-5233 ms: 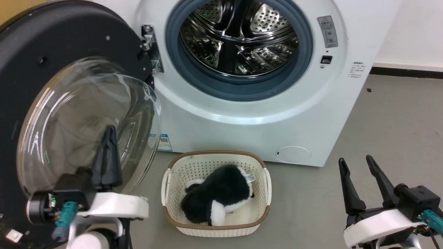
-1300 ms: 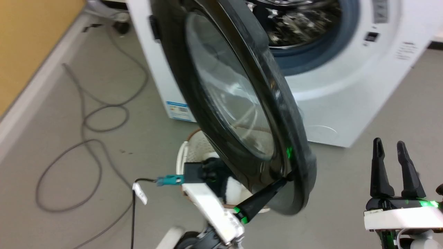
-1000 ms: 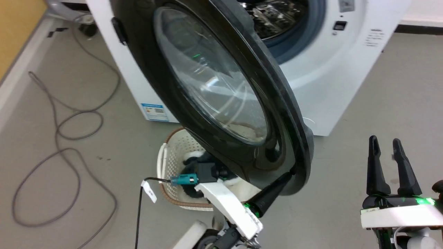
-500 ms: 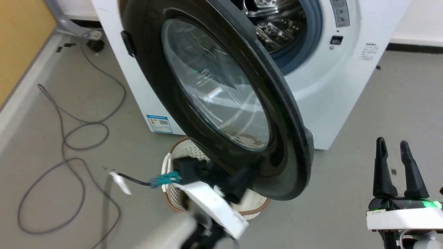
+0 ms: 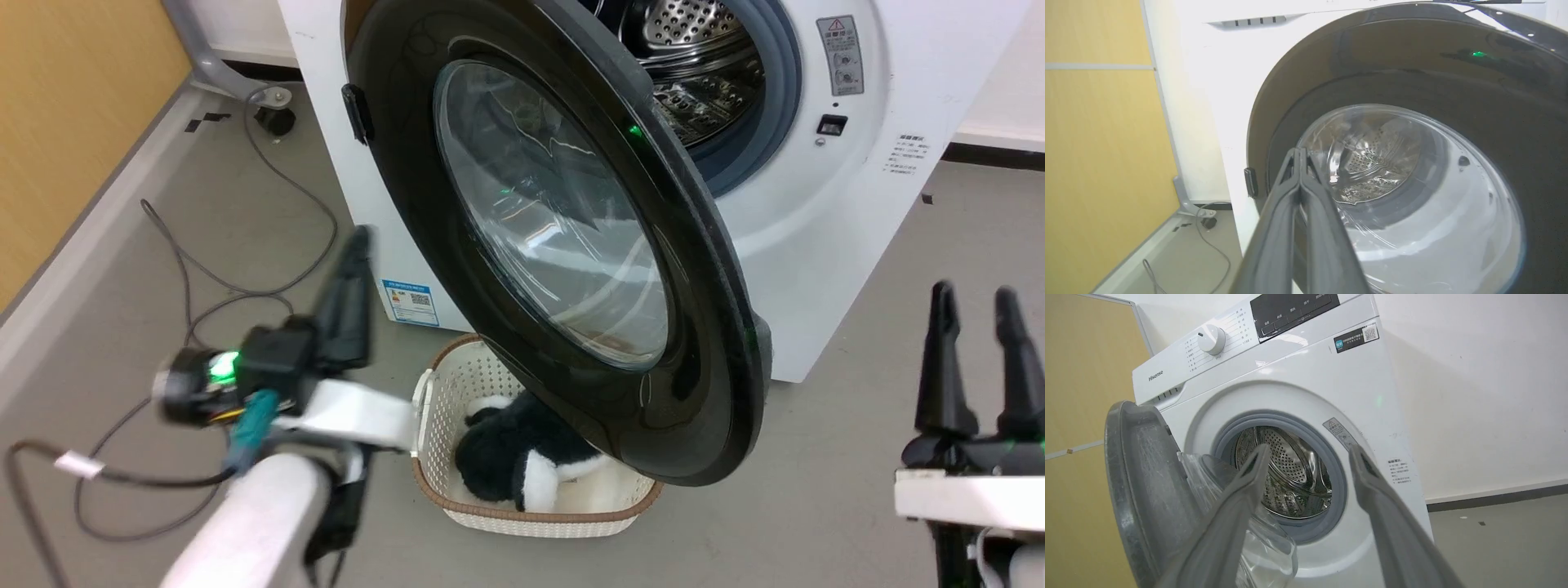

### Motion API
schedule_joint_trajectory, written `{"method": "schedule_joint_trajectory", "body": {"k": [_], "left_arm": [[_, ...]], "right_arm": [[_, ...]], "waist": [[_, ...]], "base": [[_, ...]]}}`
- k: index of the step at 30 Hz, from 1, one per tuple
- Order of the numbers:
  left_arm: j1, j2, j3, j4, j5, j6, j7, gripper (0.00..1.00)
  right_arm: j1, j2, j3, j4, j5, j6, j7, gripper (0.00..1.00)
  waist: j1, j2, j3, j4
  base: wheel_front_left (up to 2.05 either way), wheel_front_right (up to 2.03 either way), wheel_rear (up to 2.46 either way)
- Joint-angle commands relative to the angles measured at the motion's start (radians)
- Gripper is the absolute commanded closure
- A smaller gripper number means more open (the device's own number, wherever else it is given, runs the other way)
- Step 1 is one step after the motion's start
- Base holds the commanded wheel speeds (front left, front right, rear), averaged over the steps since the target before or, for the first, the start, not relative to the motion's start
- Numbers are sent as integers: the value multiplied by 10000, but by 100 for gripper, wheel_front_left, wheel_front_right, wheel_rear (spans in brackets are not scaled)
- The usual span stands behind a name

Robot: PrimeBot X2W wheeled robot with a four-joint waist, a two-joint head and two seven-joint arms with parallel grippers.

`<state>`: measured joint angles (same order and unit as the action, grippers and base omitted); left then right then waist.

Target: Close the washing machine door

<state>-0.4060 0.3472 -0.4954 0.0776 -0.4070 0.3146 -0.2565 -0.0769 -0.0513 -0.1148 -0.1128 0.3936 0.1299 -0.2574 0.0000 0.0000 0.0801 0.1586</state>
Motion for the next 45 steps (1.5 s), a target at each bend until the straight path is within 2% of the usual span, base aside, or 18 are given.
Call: {"method": "schedule_joint_trajectory", "body": {"k": [1,2,5,9,11,12,17,22,27,32,37,45], "left_arm": [[335,21,283,-140,165,196,-51,82],[559,-18,578,-278,226,316,-51,0],[1219,37,1222,-433,601,583,-51,0],[2175,-118,2081,-584,905,682,-52,0],[2460,-106,2217,-552,1186,608,-52,0],[2589,-184,2272,-572,1255,568,-52,0],[2980,-578,2634,-598,1481,267,-52,0],[3075,-866,2902,-589,1714,24,-52,0],[3100,-1184,3171,-602,2037,-258,-53,0],[3090,-1401,3401,-630,2339,-568,-53,0],[3073,-1635,3581,-629,2589,-798,-53,0],[3070,-1882,3845,-725,2954,-1053,-53,0]], "right_arm": [[-218,11,-10,-171,-137,8,-44,0],[-314,11,-9,-291,-187,8,-44,0],[-643,11,-29,-695,-315,8,-44,0],[-1257,11,223,-1607,-542,8,-44,0],[-1510,11,477,-2019,-613,8,-44,74],[-1638,11,692,-2228,-665,8,-44,100],[-2049,0,2152,-3006,-1209,8,-44,100],[-2179,-440,3684,-3176,-1487,8,-44,100],[-2155,-1250,5484,-2764,-1770,8,-44,100],[-1868,-1764,6584,-1927,-2089,8,-44,100],[-1405,-2058,6920,-869,-2302,8,-44,100],[-828,-1867,5929,205,-1862,8,-44,100]], "waist": [[0,0,16,20],[0,0,26,30],[0,0,40,58],[0,0,47,66],[0,0,61,74],[0,0,64,82],[0,0,72,143],[0,0,76,184],[0,0,97,169],[0,0,131,110],[0,0,175,27],[0,0,341,-206]], "base": [[0,0,0],[0,0,0],[0,0,0],[0,0,0],[0,0,0],[0,0,0],[0,0,0],[0,0,0],[0,0,0],[0,0,0],[0,0,0],[0,0,0]]}}
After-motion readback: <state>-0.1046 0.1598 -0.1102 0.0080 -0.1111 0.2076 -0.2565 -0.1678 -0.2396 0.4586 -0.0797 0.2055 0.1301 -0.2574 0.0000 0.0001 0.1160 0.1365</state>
